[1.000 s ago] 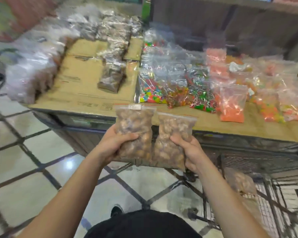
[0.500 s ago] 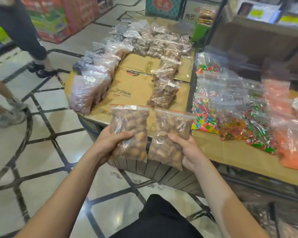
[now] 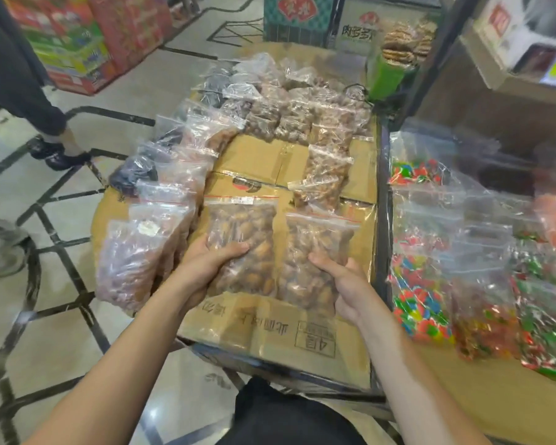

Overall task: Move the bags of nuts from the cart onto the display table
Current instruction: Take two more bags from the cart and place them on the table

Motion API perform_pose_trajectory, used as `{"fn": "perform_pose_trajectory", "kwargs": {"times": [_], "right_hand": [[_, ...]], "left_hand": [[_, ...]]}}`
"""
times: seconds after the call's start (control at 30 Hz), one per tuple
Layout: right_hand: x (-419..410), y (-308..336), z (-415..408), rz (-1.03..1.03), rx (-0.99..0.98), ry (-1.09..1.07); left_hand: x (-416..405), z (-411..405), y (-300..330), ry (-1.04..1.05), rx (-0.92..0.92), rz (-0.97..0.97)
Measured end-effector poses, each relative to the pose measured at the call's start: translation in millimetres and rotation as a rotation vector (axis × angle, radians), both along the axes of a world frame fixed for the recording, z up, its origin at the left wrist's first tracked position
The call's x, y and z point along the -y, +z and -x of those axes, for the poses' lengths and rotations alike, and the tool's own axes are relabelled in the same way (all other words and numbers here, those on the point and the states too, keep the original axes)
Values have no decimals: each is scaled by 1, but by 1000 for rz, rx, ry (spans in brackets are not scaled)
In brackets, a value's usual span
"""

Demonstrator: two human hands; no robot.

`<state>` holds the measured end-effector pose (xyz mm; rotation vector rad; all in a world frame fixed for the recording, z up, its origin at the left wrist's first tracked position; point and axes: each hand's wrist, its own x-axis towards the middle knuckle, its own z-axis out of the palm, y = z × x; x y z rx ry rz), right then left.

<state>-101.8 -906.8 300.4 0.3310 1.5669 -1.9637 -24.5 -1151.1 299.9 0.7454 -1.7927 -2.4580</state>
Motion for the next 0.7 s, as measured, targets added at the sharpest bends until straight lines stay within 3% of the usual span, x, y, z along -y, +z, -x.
{"fn": "perform_pose_trajectory", "kwargs": {"times": [0.33,0.7], "right_hand": [[39,9,134,-43,-107,-40],[56,-11,205,-113,-92,-197]], "left_hand": [[44,153,3,33,51,23],[60,318,-28,30,167,77]]}}
